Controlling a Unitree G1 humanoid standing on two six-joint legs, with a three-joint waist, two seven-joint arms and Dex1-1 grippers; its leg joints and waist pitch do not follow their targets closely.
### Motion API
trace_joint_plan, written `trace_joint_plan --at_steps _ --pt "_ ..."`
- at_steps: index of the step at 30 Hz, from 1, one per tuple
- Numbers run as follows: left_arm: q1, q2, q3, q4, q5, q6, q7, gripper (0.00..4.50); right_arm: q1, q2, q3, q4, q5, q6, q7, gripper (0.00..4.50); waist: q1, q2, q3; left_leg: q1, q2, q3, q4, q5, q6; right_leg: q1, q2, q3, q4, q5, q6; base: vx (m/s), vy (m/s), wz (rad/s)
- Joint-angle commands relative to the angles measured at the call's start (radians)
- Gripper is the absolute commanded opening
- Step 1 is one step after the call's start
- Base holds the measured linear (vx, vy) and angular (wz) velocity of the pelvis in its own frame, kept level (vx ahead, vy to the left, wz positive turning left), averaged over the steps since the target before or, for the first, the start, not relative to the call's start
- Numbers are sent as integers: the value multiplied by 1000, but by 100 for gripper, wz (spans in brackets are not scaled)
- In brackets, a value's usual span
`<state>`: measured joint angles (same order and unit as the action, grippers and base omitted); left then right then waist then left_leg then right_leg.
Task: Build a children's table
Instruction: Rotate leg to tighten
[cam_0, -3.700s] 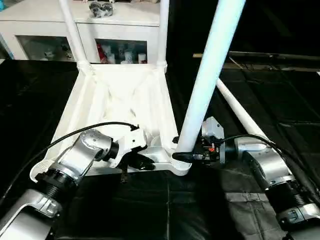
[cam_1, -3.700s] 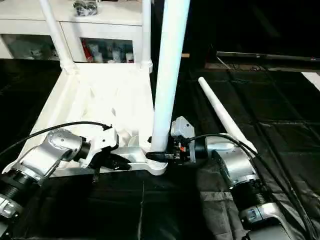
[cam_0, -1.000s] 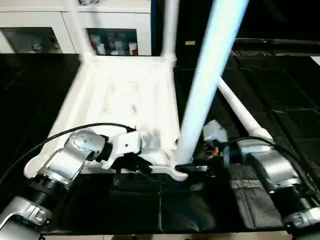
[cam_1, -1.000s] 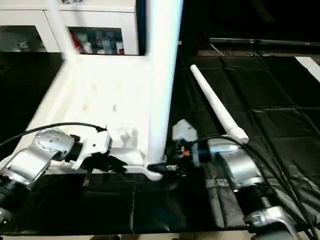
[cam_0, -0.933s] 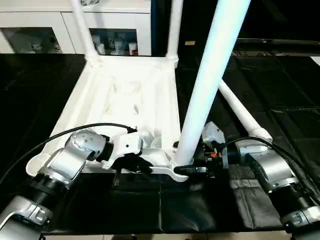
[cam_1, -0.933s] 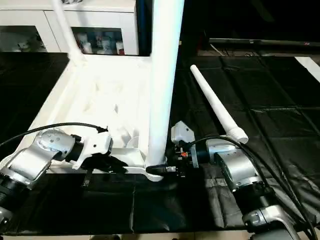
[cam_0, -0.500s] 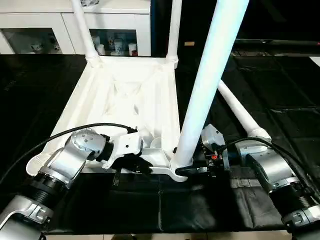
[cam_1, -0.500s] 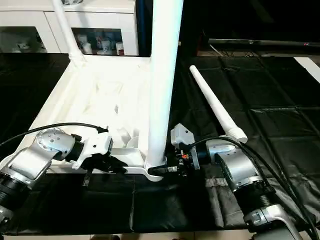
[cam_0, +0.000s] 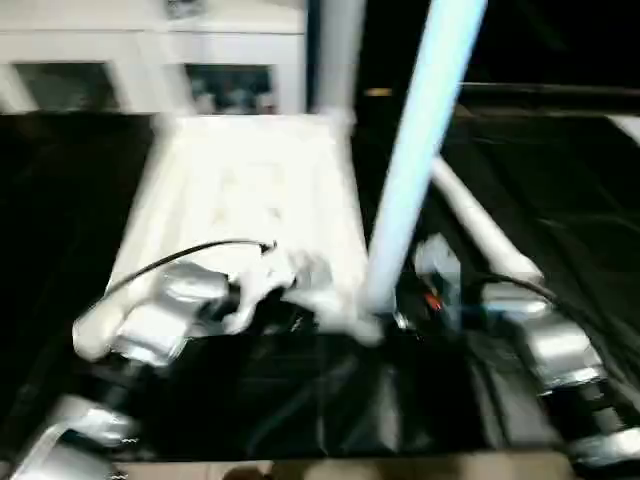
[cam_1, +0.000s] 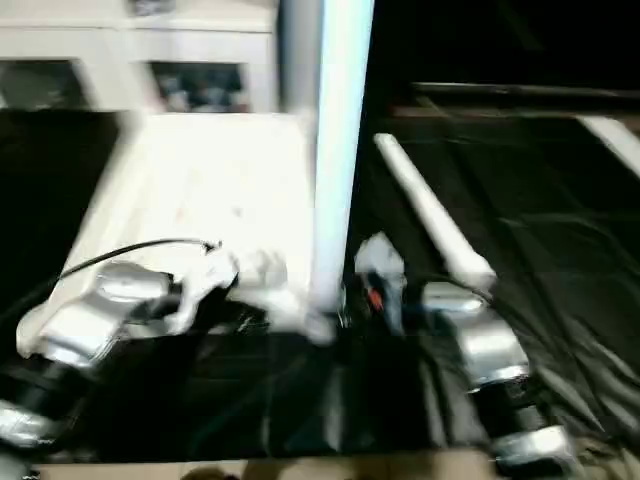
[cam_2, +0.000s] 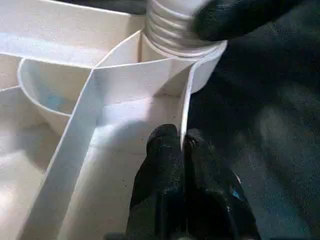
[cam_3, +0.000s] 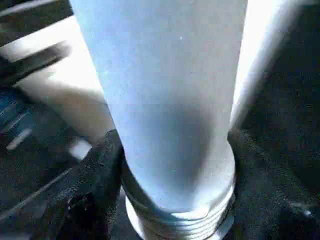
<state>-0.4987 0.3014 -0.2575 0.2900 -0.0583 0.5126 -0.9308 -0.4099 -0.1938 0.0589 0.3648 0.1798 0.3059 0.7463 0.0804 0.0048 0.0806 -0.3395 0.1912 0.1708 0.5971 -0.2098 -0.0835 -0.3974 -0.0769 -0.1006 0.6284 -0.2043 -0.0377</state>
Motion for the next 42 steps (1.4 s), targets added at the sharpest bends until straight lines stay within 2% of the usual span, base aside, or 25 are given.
trace_joint_plan --at_steps 1,4,5,7,8,10,11,12,14,15,16,19,22,24,26,27,30,31,34,37,42 --pt "-11 -93 24 -77 -33 56 121 0 -9 127 92 84 -12 77 -103 273 -2 -5 -47 -18 29 -22 -81 -182 15 56 -84 57 -120 -483 -95 0 0 0" --pt "-16 -148 40 -92 -4 97 213 0 -51 192 58 150 -24 78 -231 272 -16 -5 -47 -10 26 -19 -79 -185 28 45 -79 59 -128 -492 -84 0 0 0" --pt "-22 -184 55 -95 9 114 273 0 -73 220 46 184 -31 61 -280 272 -17 -3 -47 -11 26 -19 -78 -182 28 46 -79 58 -126 -485 -89 0 0 0" --pt "-26 -215 60 -102 19 127 316 0 -98 241 37 220 -40 32 -322 272 -20 -8 -48 -13 28 -20 -81 -173 35 47 -77 58 -125 -459 -93 0 0 0" --pt "-26 -228 58 -112 23 141 335 0 -107 253 29 232 -54 18 -345 272 -20 -4 -50 -14 30 -20 -80 -161 40 48 -78 59 -120 -417 -103 0 0 0" --pt "-22 -219 33 -126 39 144 336 0 -109 256 26 229 -68 -6 -337 272 -19 -5 -58 -17 33 -18 -77 -115 54 50 -75 63 -104 -282 -137 0 0 0" --pt "-20 -211 23 -129 45 145 334 0 -105 253 29 223 -74 -12 -328 307 -19 -5 -59 -18 33 -17 -76 -100 60 51 -74 64 -100 -243 -148 0 0 0" --pt "-16 -195 15 -129 52 142 329 0 -100 246 30 216 -78 -23 -325 328 -19 -3 -63 -20 32 -17 -73 -62 74 55 -74 64 -91 -165 -169 51 -1 1" --pt "-10 -182 16 -131 57 143 322 0 -95 234 29 213 -76 -37 -315 345 -19 0 -68 -21 32 -15 -70 -10 101 60 -74 64 -80 -44 -209 26 -1 1" --pt "-7 -170 15 -131 60 139 313 0 -89 222 31 206 -76 -43 -301 365 -20 0 -68 -22 32 -15 -69 -1 107 61 -74 64 -78 -21 -218 0 0 0" --pt "-4 -159 13 -131 63 134 301 0 -84 211 32 200 -76 -49 -287 365 -20 0 -69 -24 33 -14 -67 11 120 62 -74 64 -75 9 -231 0 0 0" --pt "8 -111 -1 -132 61 102 244 0 -62 156 40 171 -74 -79 -217 400 -20 0 -63 -22 35 -13 -70 -29 128 60 -74 62 -83 -40 -232 0 0 0" --pt "18 -56 -12 -117 51 54 177 0 -36 84 32 116 -46 -96 -108 421 -15 1 -57 -17 37 -12 -74 -88 112 58 -75 63 -94 -138 -209 0 0 0" --pt "22 -19 -24 -101 47 12 121 0 -25 27 28 83 -30 -118 -26 437 -13 5 -56 -18 38 -13 -76 -97 104 56 -75 64 -95 -156 -205 0 0 0" --pt "26 20 -39 -88 39 -42 48 0 -19 -43 32 54 -18 -140 75 444 -9 3 -56 -16 39 -14 -75 -93 103 56 -74 64 -96 -155 -201 0 0 0" --pt "26 20 -39 -88 39 -42 48 0 -19 -43 32 54 -18 -140 75 444 -8 3 -58 -16 39 -14 -74 -92 104 57 -74 64 -95 -147 -201 0 0 0" --pt "34 92 -81 -82 26 -121 -90 0 -14 -141 37 9 17 -143 242 444 4 3 -60 -17 39 -12 -71 -64 125 58 -74 65 -86 -93 -217 0 0 0" --pt "33 110 -90 -79 24 -142 -125 0 -13 -169 47 -4 23 -141 289 444 7 6 -62 -15 40 -13 -70 -57 128 58 -75 65 -84 -82 -221 0 0 0" --pt "25 155 -114 -68 15 -189 -220 0 -11 -244 88 -35 24 -159 427 444 16 7 -63 -13 44 -12 -68 -39 144 56 -73 64 -76 -35 -247 0 0 0" --pt "10 186 -139 -41 27 -243 -290 0 -19 -280 130 -38 18 -181 515 444 22 4 -64 -12 44 -11 -67 -47 145 55 -74 63 -78 -48 -254 0 0 0" --pt "-4 224 -187 -16 40 -321 -388 0 -47 -283 177 -3 -6 -229 586 444 32 1 -64 -7 48 -9 -70 -77 117 52 -78 66 -81 -103 -247 0 0 0"
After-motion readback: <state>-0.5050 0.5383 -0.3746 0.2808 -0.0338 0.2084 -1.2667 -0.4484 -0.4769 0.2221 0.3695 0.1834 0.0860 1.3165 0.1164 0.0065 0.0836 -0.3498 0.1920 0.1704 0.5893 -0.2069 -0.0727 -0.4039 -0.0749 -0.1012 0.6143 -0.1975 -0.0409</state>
